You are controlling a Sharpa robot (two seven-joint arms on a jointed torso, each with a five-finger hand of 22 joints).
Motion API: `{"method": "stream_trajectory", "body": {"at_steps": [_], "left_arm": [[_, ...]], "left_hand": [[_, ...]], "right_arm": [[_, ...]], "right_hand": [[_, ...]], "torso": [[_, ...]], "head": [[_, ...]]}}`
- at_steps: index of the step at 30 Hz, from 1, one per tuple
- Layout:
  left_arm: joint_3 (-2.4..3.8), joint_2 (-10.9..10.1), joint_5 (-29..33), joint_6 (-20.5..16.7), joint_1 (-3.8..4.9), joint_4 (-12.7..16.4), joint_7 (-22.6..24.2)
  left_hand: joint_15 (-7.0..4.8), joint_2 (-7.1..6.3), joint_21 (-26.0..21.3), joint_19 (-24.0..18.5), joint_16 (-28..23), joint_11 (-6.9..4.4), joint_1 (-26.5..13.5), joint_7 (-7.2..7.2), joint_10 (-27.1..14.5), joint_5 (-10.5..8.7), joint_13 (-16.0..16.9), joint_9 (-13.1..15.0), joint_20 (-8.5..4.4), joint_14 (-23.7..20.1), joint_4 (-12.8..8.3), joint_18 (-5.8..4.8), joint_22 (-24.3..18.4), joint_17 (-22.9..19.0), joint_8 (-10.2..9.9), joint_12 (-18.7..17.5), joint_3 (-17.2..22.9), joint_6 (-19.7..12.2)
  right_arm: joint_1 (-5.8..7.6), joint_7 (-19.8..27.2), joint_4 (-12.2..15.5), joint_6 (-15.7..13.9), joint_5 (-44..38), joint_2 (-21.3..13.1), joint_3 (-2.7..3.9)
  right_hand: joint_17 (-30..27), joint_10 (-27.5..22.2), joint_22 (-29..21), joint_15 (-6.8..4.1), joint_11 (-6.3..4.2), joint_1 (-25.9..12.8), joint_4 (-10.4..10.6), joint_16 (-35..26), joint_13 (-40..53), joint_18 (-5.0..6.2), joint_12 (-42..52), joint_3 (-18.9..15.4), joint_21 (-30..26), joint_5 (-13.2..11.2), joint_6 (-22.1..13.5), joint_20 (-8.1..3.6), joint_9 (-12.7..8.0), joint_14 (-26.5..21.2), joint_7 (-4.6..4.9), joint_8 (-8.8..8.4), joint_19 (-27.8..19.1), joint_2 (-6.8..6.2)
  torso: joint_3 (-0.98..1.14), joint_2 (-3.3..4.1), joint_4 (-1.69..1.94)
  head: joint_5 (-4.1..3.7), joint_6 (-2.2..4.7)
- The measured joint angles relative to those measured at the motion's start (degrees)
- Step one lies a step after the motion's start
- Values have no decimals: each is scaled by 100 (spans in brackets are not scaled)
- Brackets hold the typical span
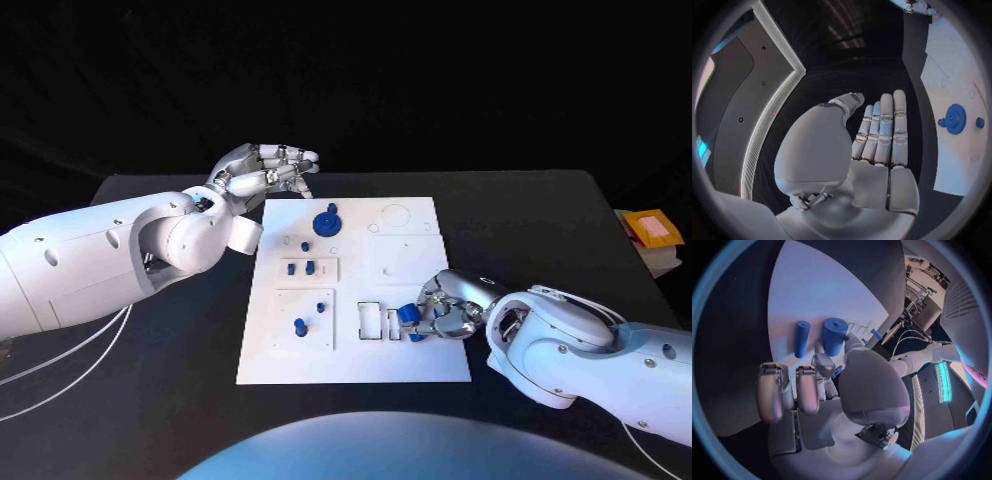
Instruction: Assemble the parts on the task board
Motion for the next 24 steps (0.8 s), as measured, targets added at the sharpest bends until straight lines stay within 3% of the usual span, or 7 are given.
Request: {"method": "stream_trajectory", "body": {"at_steps": [3, 7, 8, 13, 21, 24], "left_arm": [[0, -4, 0, 0, 0, 5, -2], [0, -7, 0, 0, -1, 7, -4], [0, -8, 0, 0, -1, 8, -5], [0, -13, 0, -1, -1, 11, -9], [0, -17, 0, -1, -1, 7, -16], [-1, -18, 0, -1, -1, 7, -18]], "left_hand": [[0, 0, 0, 0, 0, 0, 0, 0, 0, 0, 0, 0, 0, 0, 0, -1, 0, 0, 0, 0, 0, 0], [0, 0, 0, 0, 0, 0, 0, 0, 0, 0, 0, 0, 0, 0, 0, 0, 0, 0, 0, 0, 0, 0], [0, 0, 0, 0, 0, 0, 0, 0, 0, 0, 0, 0, 0, 0, 0, 0, 0, 0, 0, 0, 0, 0], [-3, 0, 5, 0, 0, 0, 0, 0, 0, 0, 0, 1, 0, -3, -2, 0, 0, -1, 0, 6, 2, 0], [-20, 0, 22, 0, 0, 0, 0, 0, 0, 0, 0, -4, 0, -20, -17, 0, 6, -5, 0, 21, 16, 0], [-20, 0, 22, 0, 0, 0, 0, 0, 0, 0, 0, -4, 0, -20, -16, 0, 6, -5, 0, 21, 16, 0]], "right_arm": [[7, -10, 13, -3, -2, 0, 12], [10, -32, 20, -26, -2, -8, 13], [9, -38, 25, -36, -2, -13, 12], [8, -56, 90, -140, 87, -70, -3], [92, -49, 179, -410, 536, -96, -25], [118, -25, 222, -521, 719, -95, -22]], "right_hand": [[0, 45, 0, -41, -21, 379, 3, 28, 118, 0, 54, 101, 52, 8, 41, -21, -82, 0, 14, -84, -21, 73], [0, 182, 0, -46, -60, 455, 102, 84, 329, -13, 229, 296, 128, 227, 75, -41, -88, -5, 47, -115, -1, -3], [-1, 219, -1, -74, -70, 460, 102, 84, 378, -77, 269, 353, 155, 255, 87, -41, -89, -8, 59, -114, -1, -8], [-1, 388, -1, -82, -104, 454, 88, 173, 639, -79, 464, 611, 335, 554, 116, -82, -130, 0, 89, -100, -1, -2], [-2, 459, -1, -123, -134, 387, 21, 217, 759, -78, 516, 875, 398, 643, 136, -103, -143, 1, 109, -105, -21, 65], [-2, 480, -2, -122, -155, 333, 26, 217, 777, -78, 516, 915, 425, 691, 135, -123, -336, 1, 110, -106, -1, 119]], "torso": [[-1, -1, 1], [1, -3, 1], [1, -3, 2], [3, -5, 7], [1, -9, 5], [1, -9, 5]], "head": [[0, 0], [-13, 0], [-15, 0], [-14, 0], [3, 0], [10, 0]]}}
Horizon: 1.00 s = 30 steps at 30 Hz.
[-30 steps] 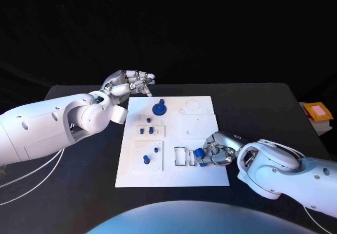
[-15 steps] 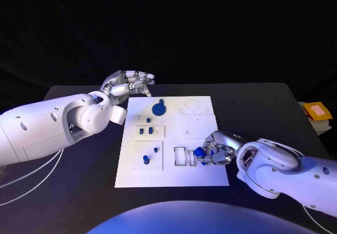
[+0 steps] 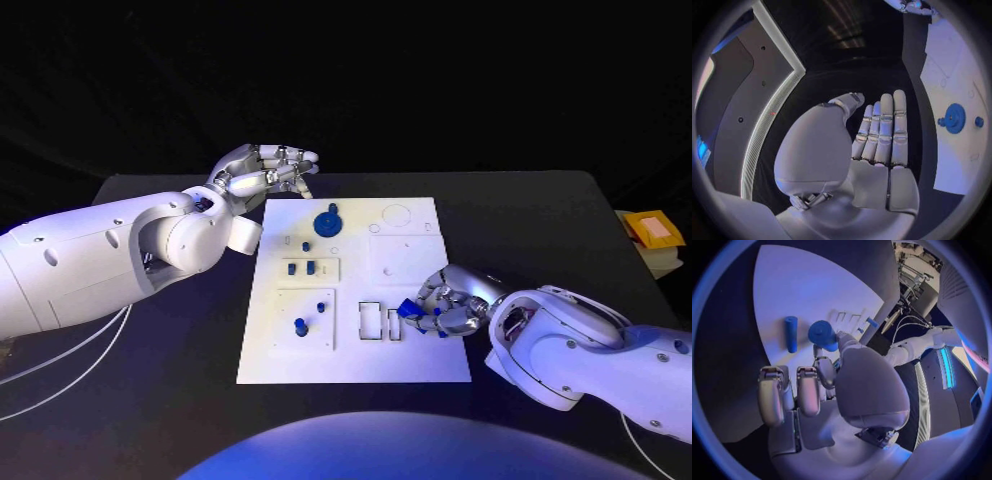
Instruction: Assemble the parts on the task board
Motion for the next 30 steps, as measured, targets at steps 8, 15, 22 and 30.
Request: {"method": "stream_trajectory", "body": {"at_steps": [8, 15, 22, 30], "left_arm": [[0, -9, 0, 0, 0, 0, -6], [0, -10, 0, 0, 0, 8, -8], [0, -10, 0, 1, 1, 16, -11], [0, -7, 0, 2, 1, 21, -13]], "left_hand": [[0, 0, 0, 0, 0, 0, 0, 0, 0, 0, 0, 0, 0, 0, 0, 0, 0, 0, 0, 0, 0, 0], [0, 0, 0, 0, 0, 0, 0, 0, 0, 0, 0, 1, 0, 0, 0, 0, 9, -7, 0, 0, 0, 0], [0, 0, 0, 0, 0, 0, 0, 0, 0, 0, 0, 1, 0, 0, 0, 0, 9, -7, 0, 0, 0, 0], [0, 0, 0, 0, 0, 0, 0, 0, 0, 0, 0, 1, 0, 0, 0, 0, 9, -7, 0, 0, 0, 0]], "right_arm": [[106, 122, 87, -291, 423, 12, 7], [127, 218, 72, -339, 642, 216, 11], [78, 255, -73, -277, 731, 492, 11], [-40, 266, -276, -155, 671, 730, 5]], "right_hand": [[0, 45, 0, -41, -15, -354, 5, 22, 42, -1, 0, 244, 60, 217, 63, -21, -1767, 0, 61, 104, -20, -17], [-1, 51, -1, -41, -9, -589, 2, 22, 68, -1, 0, 316, 60, 213, 110, -21, -1159, 0, 36, 141, -20, -141], [-1, 51, 4, -41, -8, -590, -9, 22, 74, 0, 0, 336, 60, 159, 121, -21, -1155, 0, 24, 150, -20, -141], [-2, 54, 3, -41, -5, -667, -2, 22, 68, 0, -23, 376, 60, 101, 128, -21, -695, 0, 17, 172, -20, -156]], "torso": [[-5, 0, -4], [-1, 5, -4], [-4, 5, -4], [-1, 5, 10]], "head": [[12, 0], [30, 0], [41, 1], [65, 1]]}}
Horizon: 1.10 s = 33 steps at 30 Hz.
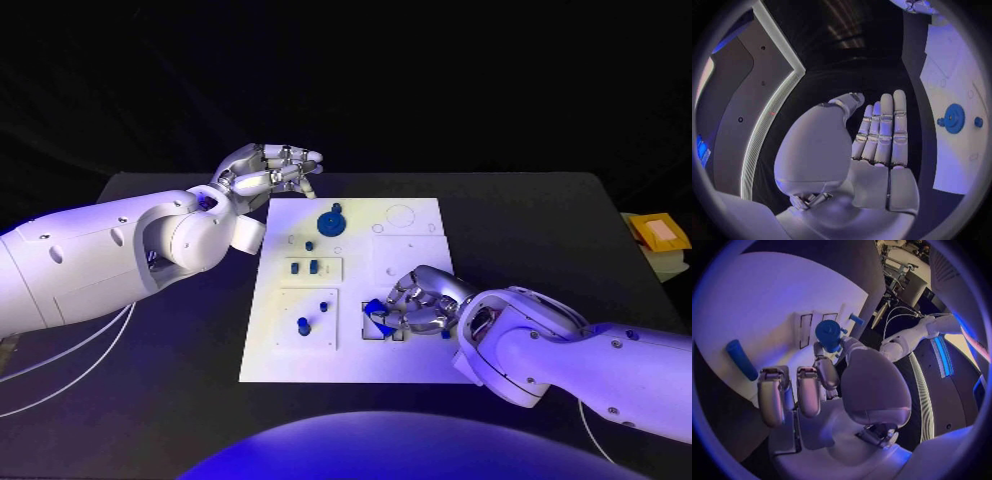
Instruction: Assemble the parts on the task board
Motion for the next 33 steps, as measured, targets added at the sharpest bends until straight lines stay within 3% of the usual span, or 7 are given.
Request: {"method": "stream_trajectory", "body": {"at_steps": [1, 4, 15, 19, 21, 25, 33], "left_arm": [[0, -1, 0, 0, 0, 0, 0], [0, -6, 0, 1, 0, 3, -2], [0, -1, 0, 9, 0, 40, -4], [0, -9, 0, 11, 0, 40, -4], [0, -11, 0, 11, 0, 40, -5], [0, -13, 0, 12, 0, 37, -6], [0, -16, 0, 15, 0, 32, -7]], "left_hand": [[0, 0, 0, 0, 0, 0, 0, 0, 0, 0, 0, 0, 0, 0, 0, 0, 0, 0, 0, 0, 0, 0], [0, 0, 0, 0, 0, 0, 0, 0, 0, 0, 0, 0, 0, 0, 0, 0, 0, 0, 0, 0, 0, 0], [0, 0, 0, 0, 0, 0, 0, 0, 0, 0, 0, -6, 0, 0, -23, 0, 9, -7, 0, 0, 23, 0], [0, 0, 0, 0, 0, 0, 0, 0, 0, 0, 0, -5, 0, 0, -23, 0, 9, -7, 0, 0, 23, 0], [0, 0, 0, 0, 0, 0, 0, 0, 0, 0, 0, -5, 0, 0, -23, 0, 9, -7, 0, 0, 23, 0], [0, 0, 0, 0, 0, 0, 0, 0, 0, 0, 0, -5, 0, 0, -23, 0, 9, -7, 0, 0, 23, 0], [0, 32, 42, -22, 0, 0, 32, -21, 0, 0, 0, -11, -21, 0, -63, 1, 40, -25, 0, 0, 63, 21]], "right_arm": [[-9, 0, -18, 17, -12, 17, 0], [-32, -2, -79, 82, -45, 61, 1], [-45, -22, -173, 116, -92, 132, 18], [-69, -38, -172, 111, -102, 138, -2], [-75, -38, -155, 112, -109, 141, -3], [-74, -23, -111, 113, -136, 142, -2], [-73, 32, 16, 92, -224, 23, 0]], "right_hand": [[0, 1, 0, 0, 1, -51, 1, 0, 0, 0, 0, 16, 0, -5, 3, 0, 538, 0, -3, -1, 0, -8], [0, 2, 0, 0, 2, -112, -8, 0, -31, 1, -69, 37, -46, -69, 8, 0, 1077, 0, -8, -1, 0, -23], [0, 29, -1, 1, 6, -417, 7, 0, 32, 0, -59, 118, -19, -175, 116, 0, 1156, 0, -76, 70, 0, 36], [-1, 81, -1, 0, -44, -848, -5, 0, 89, 1, -44, -6, 1, -374, 381, 1, 1275, 0, -334, 179, 0, 19], [-1, 78, -1, 0, -47, -1033, 2, 0, 89, 1, -44, -168, 1, -597, 372, -11, 1297, 0, -398, 219, 12, -9], [-1, 77, -2, -21, -47, -1318, 7, 0, 89, 1, -90, -506, 0, -986, 334, -21, 1363, -21, -381, 285, 21, -58], [-1, 77, -2, -21, -47, -1443, 8, 0, 102, 1, -121, -723, 0, -1184, 299, -21, 1403, -21, -378, 329, 21, -30]], "torso": [[-1, 1, 0], [1, 3, 0], [6, 7, -7], [7, 7, -7], [7, 5, -7], [7, 1, -5], [3, -3, -5]], "head": [[6, 0], [10, 0], [15, 0], [12, 0], [12, 0], [12, 0], [20, 0]]}}
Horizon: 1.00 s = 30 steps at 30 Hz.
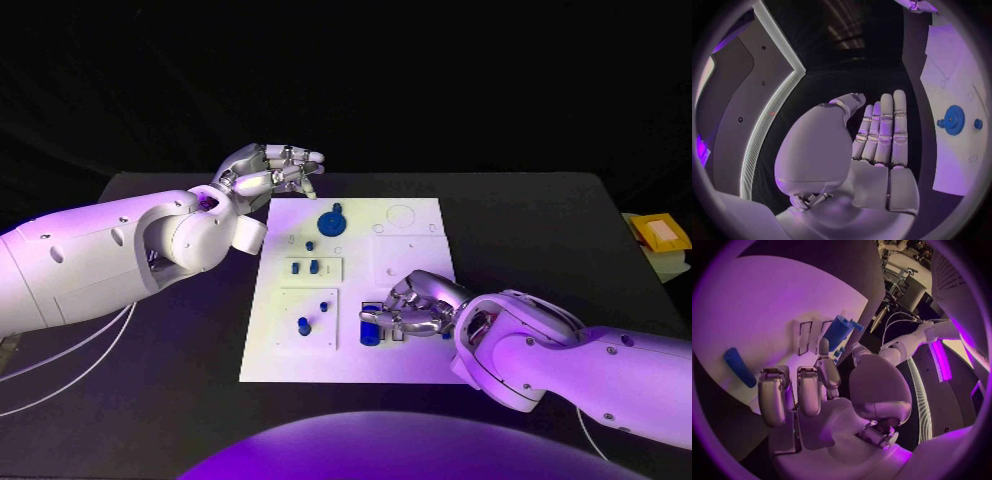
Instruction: Assemble the parts on the task board
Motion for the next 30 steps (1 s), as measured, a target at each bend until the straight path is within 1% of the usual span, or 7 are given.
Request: {"method": "stream_trajectory", "body": {"at_steps": [3, 10, 18, 20, 22, 26, 30], "left_arm": [[0, -1, 0, 0, 0, -2, 0], [0, -10, 0, 1, 0, -8, 0], [0, -17, 0, 1, 0, -15, -1], [0, -17, 0, 1, 0, -17, -1], [0, -18, 0, 1, 0, -18, -2], [0, -18, 0, 2, -1, -19, -3], [0, -16, 0, 4, -1, -19, -4]], "left_hand": [[0, 0, 0, 0, 0, 0, 0, 0, 0, 0, 0, 0, 0, 0, 0, 0, 0, 0, 0, 0, 0, 0], [0, 0, 0, 0, 0, 0, 0, 0, 0, 0, 0, 0, 0, 0, 0, -1, -1, 0, 0, 0, 0, 0], [0, 0, 0, 0, 0, 0, 0, 0, 0, 0, 0, 1, 0, 0, 0, 0, -1, 1, 0, 0, 0, 0], [0, 0, 0, 0, 0, 0, 0, 0, 0, 0, 0, 1, 0, 0, 0, 0, -1, 1, 0, 0, 0, 0], [0, 0, 0, 0, 0, 0, 0, 0, 0, 0, 0, 1, 0, 0, 0, -1, -1, 1, 0, 0, 0, 0], [0, 0, 0, 0, 0, 0, 0, 0, 0, 0, 0, 1, 0, 0, 0, 0, -1, 1, 0, 0, 0, 0], [0, 0, 0, 0, 0, 0, 0, 0, 0, 0, 0, 1, 0, 0, 0, 0, -1, 1, 0, 0, 0, 0]], "right_arm": [[2, 38, 52, -3, -30, -82, 0], [38, 182, 177, 74, -86, -257, 4], [61, 285, 252, 205, -206, -379, 7], [63, 307, 260, 253, -233, -379, 7], [63, 321, 260, 297, -257, -379, 7], [63, 331, 207, 384, -321, -350, 7], [65, 323, 123, 426, -383, -289, 7]], "right_hand": [[0, 0, 0, 0, 0, 160, -30, 0, 10, 0, 0, -49, 0, 92, -3, 0, 19, 0, -3, 0, 0, 46], [0, 0, -1, 0, 0, 743, -47, 0, 51, 0, 0, -126, 0, 92, -52, 0, 42, 0, 4, 23, 0, 37], [-1, 0, -1, -1, 0, 1002, -70, 0, 92, 0, 0, -149, 2, 125, -52, 0, 48, 1, 4, 45, 0, 28], [-1, 0, -1, -21, 1, 1161, -71, 0, 112, -76, 0, -150, 28, 125, -52, 1, 48, 21, 4, 45, 0, 32], [-1, 11, -1, -21, -11, 1312, -71, 23, 141, -89, 0, -150, 47, 125, -52, 1, 48, 21, 3, 45, 0, 40], [0, 21, -1, -21, -20, 1527, -54, 23, 175, -89, 27, -132, 48, -65, -52, 1, 48, 21, 4, 45, 0, 151], [-1, 22, -2, -21, -21, 1563, -54, 23, 183, -89, 32, -99, 67, -67, -52, 1, 48, 21, 4, 45, -1, 188]], "torso": [[-3, -1, 1], [-7, -3, -1], [-2, -3, -5], [0, -2, -5], [0, -2, -4], [0, -1, -5], [0, 2, -3]], "head": [[0, 0], [1, 0], [6, 0], [8, 0], [8, 0], [9, 0], [5, 0]]}}
